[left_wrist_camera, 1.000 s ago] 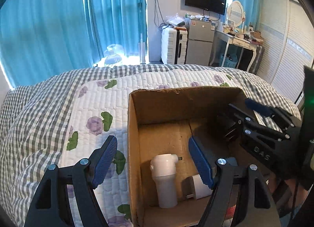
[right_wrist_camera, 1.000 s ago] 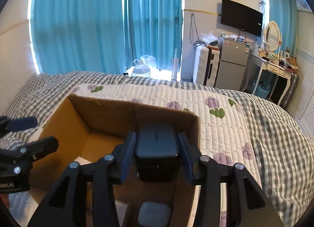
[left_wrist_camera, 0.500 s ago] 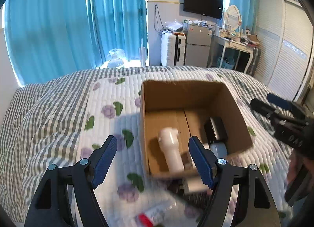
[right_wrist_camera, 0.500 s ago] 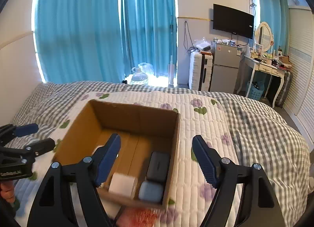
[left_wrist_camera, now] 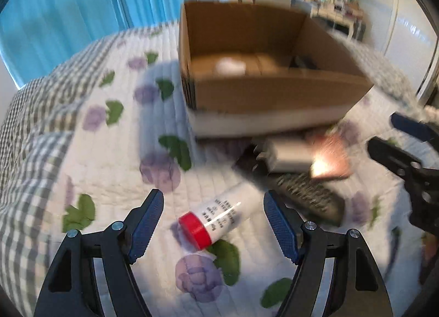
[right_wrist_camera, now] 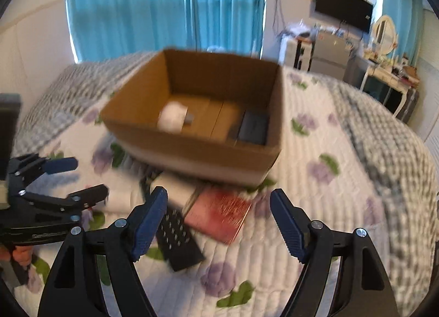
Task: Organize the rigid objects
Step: 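Grasp the red-capped tube with the left tool while the right grasps the plug adapter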
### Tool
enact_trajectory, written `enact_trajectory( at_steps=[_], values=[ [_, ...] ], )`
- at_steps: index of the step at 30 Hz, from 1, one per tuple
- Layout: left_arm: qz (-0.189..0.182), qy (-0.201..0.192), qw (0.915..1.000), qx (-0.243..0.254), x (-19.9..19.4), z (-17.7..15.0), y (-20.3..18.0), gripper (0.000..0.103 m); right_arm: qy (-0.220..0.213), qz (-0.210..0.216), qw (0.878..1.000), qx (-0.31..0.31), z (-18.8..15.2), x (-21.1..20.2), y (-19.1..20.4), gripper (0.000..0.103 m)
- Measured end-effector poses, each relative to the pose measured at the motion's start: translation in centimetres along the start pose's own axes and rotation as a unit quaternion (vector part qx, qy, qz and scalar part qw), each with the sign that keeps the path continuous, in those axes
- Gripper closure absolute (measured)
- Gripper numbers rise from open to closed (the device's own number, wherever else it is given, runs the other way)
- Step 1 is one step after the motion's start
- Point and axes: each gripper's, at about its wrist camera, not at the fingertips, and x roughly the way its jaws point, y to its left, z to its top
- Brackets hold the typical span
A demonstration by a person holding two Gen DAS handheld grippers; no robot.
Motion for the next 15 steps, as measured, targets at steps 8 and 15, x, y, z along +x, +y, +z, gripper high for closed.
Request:
enact_trajectory(
  at_steps=[8,15],
  values=[
    [-0.005,0.052,0.9985,0.018,3.7,-0.9,-0.8,0.025,0.032,0.002,0.999,0.004,-1.6,2.5,-0.3,0.026],
    [-0.012,0.058,0.9965,0.058,3.1,-1.9,-2.3,0.049,0.041,0.001,0.999,0.025,-1.7,3.0,-1.0,0.026]
  ],
)
